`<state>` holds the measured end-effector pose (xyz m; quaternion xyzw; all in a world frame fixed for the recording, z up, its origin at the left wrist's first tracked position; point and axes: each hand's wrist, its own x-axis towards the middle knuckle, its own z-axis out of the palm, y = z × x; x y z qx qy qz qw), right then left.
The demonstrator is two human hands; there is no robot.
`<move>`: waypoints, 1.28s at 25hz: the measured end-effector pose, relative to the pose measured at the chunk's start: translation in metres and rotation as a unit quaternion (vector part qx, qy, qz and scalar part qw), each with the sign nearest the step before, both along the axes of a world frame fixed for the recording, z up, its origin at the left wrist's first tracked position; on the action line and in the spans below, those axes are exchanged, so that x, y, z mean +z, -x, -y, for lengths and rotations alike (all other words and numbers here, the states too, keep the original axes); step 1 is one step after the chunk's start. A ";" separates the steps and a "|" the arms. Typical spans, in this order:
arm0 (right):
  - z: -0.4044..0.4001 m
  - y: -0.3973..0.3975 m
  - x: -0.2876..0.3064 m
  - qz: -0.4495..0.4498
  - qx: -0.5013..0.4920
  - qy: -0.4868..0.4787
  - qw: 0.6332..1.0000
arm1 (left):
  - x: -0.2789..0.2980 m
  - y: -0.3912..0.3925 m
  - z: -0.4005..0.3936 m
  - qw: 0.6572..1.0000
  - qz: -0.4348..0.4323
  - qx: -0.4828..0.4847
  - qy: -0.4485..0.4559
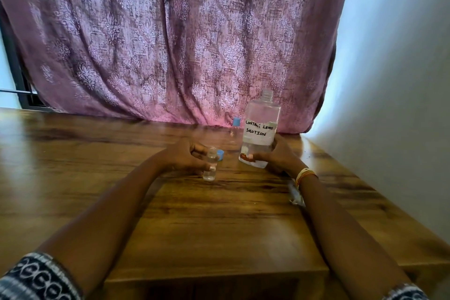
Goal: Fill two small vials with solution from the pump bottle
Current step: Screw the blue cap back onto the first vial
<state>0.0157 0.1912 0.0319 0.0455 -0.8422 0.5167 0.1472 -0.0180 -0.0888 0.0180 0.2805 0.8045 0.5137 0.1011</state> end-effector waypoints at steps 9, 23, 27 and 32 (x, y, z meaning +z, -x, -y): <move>0.007 -0.019 0.024 0.208 0.011 -0.234 0.950 | 0.004 -0.002 -0.001 1.000 -0.011 -0.010 0.013; 0.091 0.017 -0.026 -0.057 0.053 -0.479 0.874 | -0.002 0.006 0.001 1.000 0.016 -0.023 0.004; 0.080 0.016 -0.017 -0.089 0.052 -0.366 0.925 | -0.002 0.007 0.002 1.000 0.005 -0.021 0.018; 0.073 0.003 0.009 -0.034 0.078 -0.001 0.996 | -0.002 0.006 0.002 0.999 0.017 -0.037 0.001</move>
